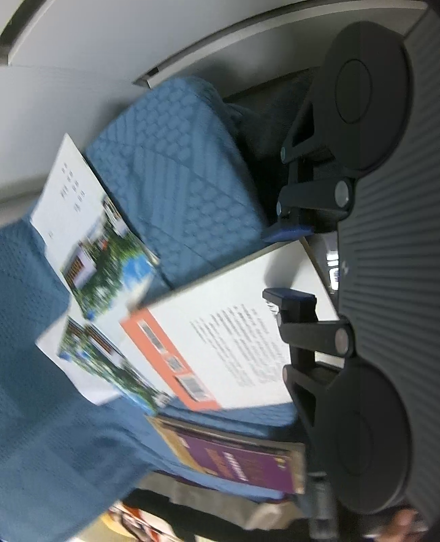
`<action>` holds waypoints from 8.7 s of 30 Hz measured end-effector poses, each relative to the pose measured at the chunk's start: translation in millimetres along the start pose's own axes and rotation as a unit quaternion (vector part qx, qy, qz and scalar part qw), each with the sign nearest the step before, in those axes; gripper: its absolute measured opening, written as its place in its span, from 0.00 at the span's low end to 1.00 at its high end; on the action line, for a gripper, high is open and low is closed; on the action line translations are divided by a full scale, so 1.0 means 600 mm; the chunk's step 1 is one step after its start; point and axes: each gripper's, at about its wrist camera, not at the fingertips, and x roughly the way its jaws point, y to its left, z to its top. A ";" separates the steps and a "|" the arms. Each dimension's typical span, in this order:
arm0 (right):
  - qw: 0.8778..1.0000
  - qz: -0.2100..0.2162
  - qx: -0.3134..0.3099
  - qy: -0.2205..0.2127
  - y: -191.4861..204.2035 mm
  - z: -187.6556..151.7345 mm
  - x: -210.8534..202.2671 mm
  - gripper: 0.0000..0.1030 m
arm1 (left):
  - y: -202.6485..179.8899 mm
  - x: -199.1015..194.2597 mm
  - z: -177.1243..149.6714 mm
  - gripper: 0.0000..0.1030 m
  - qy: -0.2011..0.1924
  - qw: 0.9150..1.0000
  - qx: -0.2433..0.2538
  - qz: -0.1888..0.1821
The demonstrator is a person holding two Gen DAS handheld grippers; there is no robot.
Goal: Organize objects
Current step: 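Lift the orange-and-white paperback off the seat with both grippers, then carry the orange-and-white paperback with both grippers onto the purple paperback, then lower the orange-and-white paperback onto the stack and open both grippers, then raise both open grippers away from the book stack, then move both grippers down to the postcard booklet on the seat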
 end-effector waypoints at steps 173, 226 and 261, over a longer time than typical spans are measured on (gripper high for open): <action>0.977 0.039 -0.082 -0.191 0.306 -0.050 -0.263 0.36 | -0.121 -0.453 -0.035 0.84 -0.202 0.953 0.224 0.018; 0.985 -0.019 0.070 -0.156 0.074 -0.046 -0.198 0.80 | -0.276 -0.198 0.006 0.99 -0.166 0.951 0.257 0.048; 0.981 -0.074 0.134 -0.122 -0.028 0.138 0.065 0.64 | -0.299 0.185 0.316 0.78 -0.081 0.943 0.303 0.109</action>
